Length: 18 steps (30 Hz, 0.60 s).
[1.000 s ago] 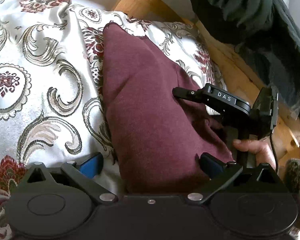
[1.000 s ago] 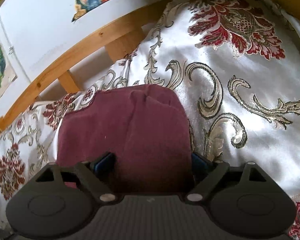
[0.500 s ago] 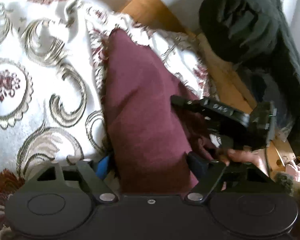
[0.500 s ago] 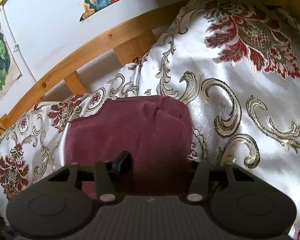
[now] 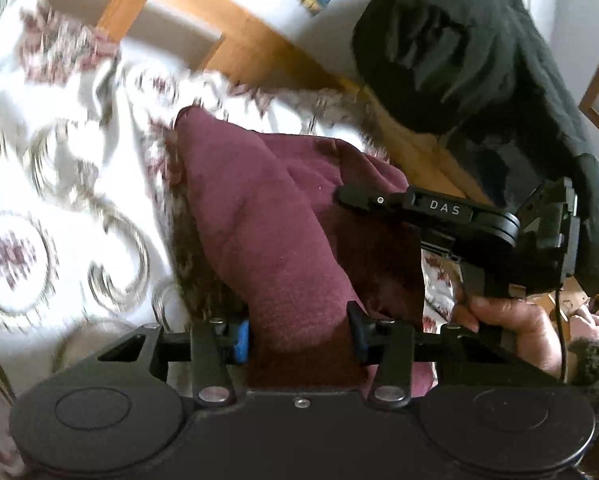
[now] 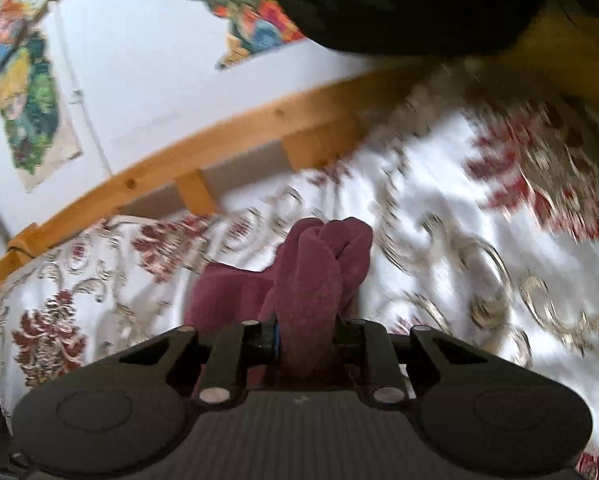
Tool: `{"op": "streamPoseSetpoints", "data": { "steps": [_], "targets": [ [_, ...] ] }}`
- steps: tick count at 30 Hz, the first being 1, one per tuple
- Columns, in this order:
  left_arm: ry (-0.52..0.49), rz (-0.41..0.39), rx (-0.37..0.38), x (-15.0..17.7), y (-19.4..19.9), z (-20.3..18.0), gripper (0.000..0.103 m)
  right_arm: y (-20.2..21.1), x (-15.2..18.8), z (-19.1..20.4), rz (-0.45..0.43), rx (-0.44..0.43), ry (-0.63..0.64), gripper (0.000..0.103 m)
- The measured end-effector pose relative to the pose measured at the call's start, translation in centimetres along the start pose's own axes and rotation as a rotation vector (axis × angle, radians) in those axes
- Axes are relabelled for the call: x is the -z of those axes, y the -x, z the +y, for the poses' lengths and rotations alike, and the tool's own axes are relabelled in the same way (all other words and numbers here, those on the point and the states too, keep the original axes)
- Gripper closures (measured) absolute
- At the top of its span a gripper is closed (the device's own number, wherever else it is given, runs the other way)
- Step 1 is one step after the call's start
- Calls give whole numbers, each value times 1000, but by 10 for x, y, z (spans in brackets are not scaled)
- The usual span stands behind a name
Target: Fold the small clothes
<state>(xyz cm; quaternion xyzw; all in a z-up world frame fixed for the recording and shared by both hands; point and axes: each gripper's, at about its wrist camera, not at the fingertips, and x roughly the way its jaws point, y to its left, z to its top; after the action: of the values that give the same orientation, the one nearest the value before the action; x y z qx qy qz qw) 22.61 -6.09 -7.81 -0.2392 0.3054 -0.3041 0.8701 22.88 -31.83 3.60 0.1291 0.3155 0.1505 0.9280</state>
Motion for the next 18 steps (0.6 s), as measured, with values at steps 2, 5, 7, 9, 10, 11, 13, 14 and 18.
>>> {"op": "streamPoseSetpoints", "data": {
  "steps": [2, 5, 7, 9, 10, 11, 13, 14, 18],
  "targets": [
    [-20, -34, -14, -9, 12, -2, 56, 3, -8, 13, -28, -25, 14, 81],
    [-27, -87, -44, -20, 34, -2, 56, 2, -21, 34, -70, -72, 30, 81],
    [-31, -122, -76, -28, 53, 0, 56, -5, -30, 51, -92, -109, 39, 81],
    [-37, -147, -114, -35, 71, 3, 56, -14, -37, 66, -107, -154, 42, 81],
    [-42, -157, -136, -38, 80, 4, 56, -18, -39, 74, -112, -177, 41, 81],
    [-44, -167, -161, -42, 92, 5, 56, -23, -40, 83, -118, -205, 41, 81],
    [-39, -177, -206, -46, 110, 10, 56, -33, -41, 98, -123, -251, 42, 81],
    [-42, -175, -227, -48, 120, 12, 56, -38, -41, 106, -122, -277, 46, 81],
    [-61, -147, -303, -58, 155, 30, 56, -61, -41, 138, -92, -354, 79, 81]
  ]
}}
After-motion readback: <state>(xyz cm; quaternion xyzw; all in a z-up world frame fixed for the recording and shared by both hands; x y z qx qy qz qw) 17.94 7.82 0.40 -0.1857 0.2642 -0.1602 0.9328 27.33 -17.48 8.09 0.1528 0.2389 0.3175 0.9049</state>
